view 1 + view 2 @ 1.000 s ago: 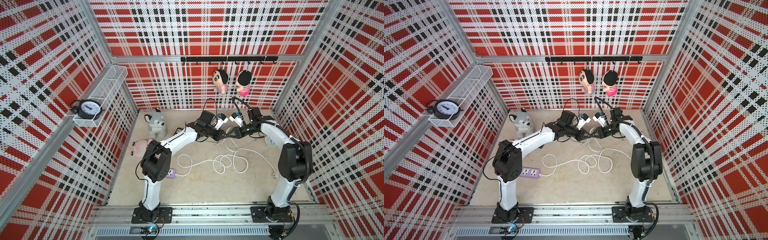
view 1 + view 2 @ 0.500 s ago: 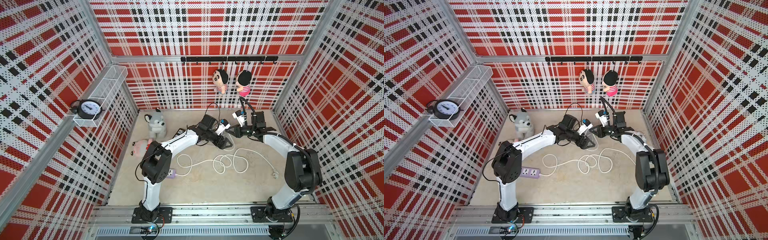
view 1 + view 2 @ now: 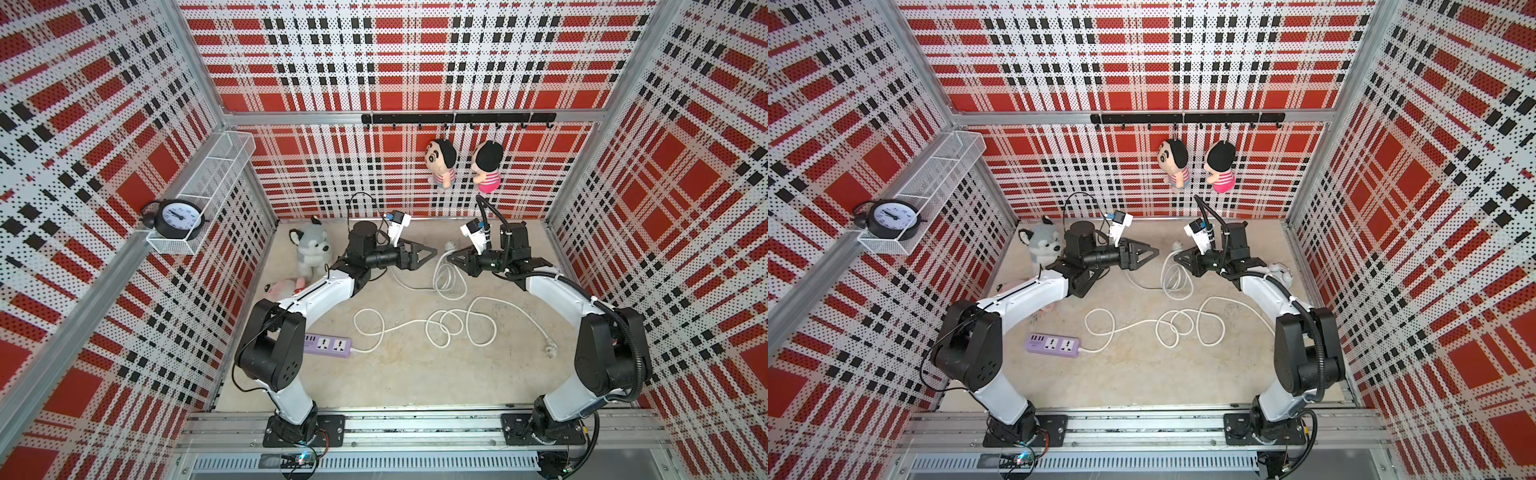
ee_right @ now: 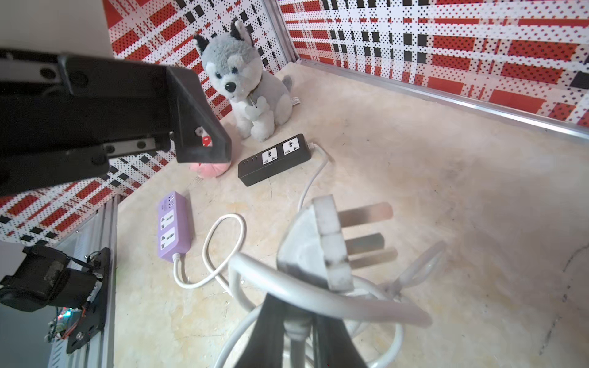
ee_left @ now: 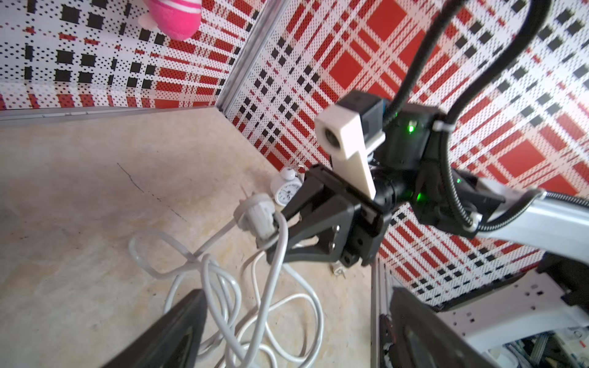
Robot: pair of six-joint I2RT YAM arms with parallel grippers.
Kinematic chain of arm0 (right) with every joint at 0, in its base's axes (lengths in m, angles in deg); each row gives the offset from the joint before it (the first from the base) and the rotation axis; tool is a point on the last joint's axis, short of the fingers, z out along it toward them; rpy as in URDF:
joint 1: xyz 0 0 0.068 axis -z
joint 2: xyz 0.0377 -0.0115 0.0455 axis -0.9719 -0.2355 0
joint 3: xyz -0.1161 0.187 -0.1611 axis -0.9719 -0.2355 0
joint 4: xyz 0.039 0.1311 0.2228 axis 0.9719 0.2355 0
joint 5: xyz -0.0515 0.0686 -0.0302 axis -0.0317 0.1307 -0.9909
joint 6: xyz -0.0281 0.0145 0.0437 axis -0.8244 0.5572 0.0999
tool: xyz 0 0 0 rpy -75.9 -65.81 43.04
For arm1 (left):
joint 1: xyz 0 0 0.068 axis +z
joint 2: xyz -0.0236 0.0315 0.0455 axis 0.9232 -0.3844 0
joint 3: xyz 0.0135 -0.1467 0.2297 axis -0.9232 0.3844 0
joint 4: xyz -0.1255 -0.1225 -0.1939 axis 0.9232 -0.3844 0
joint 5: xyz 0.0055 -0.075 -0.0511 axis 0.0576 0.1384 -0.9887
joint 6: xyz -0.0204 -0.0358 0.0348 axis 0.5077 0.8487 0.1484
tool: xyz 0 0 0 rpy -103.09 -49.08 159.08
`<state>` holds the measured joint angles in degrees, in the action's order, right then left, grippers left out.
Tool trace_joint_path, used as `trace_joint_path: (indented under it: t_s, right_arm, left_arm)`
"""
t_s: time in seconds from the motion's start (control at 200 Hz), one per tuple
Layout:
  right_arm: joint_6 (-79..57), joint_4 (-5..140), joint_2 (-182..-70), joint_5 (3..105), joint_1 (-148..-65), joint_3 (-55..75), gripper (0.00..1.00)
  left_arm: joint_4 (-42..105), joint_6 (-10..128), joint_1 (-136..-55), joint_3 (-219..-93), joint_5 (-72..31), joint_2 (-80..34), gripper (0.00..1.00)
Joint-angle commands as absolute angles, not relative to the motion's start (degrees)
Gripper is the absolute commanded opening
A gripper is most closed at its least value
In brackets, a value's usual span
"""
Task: Unwrap the cord wrapped around the power strip
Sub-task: Adjust the power cord at the center of the board.
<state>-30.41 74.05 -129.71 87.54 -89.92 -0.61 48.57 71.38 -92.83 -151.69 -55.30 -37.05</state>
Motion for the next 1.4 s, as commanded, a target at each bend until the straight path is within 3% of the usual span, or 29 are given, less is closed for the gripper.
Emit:
trace_joint_path:
  t_s: [0.0, 0.1, 0.296, 0.556, 0.882, 1.057, 1.202, 1.348, 1.398]
  right_arm:
    - [-36.63, 71.93, -126.09, 84.65, -92.26, -0.84, 0.12]
    - [-38.89, 72.55, -125.68, 82.06, -94.02, -0.75, 0.12]
    - [-38.76, 72.43, -125.66, 82.60, -95.21, -0.14, 0.12]
    - [-37.97, 71.01, -125.51, 82.58, -95.76, -0.06, 0.12]
    - [-37.68, 70.32, -125.24, 82.90, -95.93, 0.21, 0.11]
    - [-37.79, 70.79, -125.06, 82.85, -96.08, 0.14, 0.14]
    - [-38.69, 72.68, -124.39, 81.56, -95.97, 0.47, 0.34]
    - [-39.90, 78.48, -122.07, 81.45, -93.72, 1.00, 0.63]
    - [-39.58, 80.05, -120.71, 81.52, -92.27, 0.65, 0.65]
  left_arm:
    - [54.23, 77.44, -93.26, -152.75, -52.95, -38.85, 0.84]
    - [53.12, 78.08, -93.93, -154.05, -51.42, -40.56, 0.82]
    - [46.45, 75.40, -94.94, -157.02, -45.65, -42.60, 0.94]
    - [41.75, 73.62, -97.07, -160.97, -45.02, -45.58, 0.92]
    - [41.93, 74.58, -97.81, -160.65, -45.58, -46.76, 0.61]
    - [43.32, 75.57, -97.81, -160.94, -46.37, -46.80, 0.33]
    - [47.01, 78.21, -96.90, -159.27, -47.03, -45.75, 0.19]
    - [45.45, 76.90, -96.01, -158.96, -43.53, -43.58, 0.10]
    - [42.89, 74.82, -96.21, -159.70, -40.49, -42.74, 0.07]
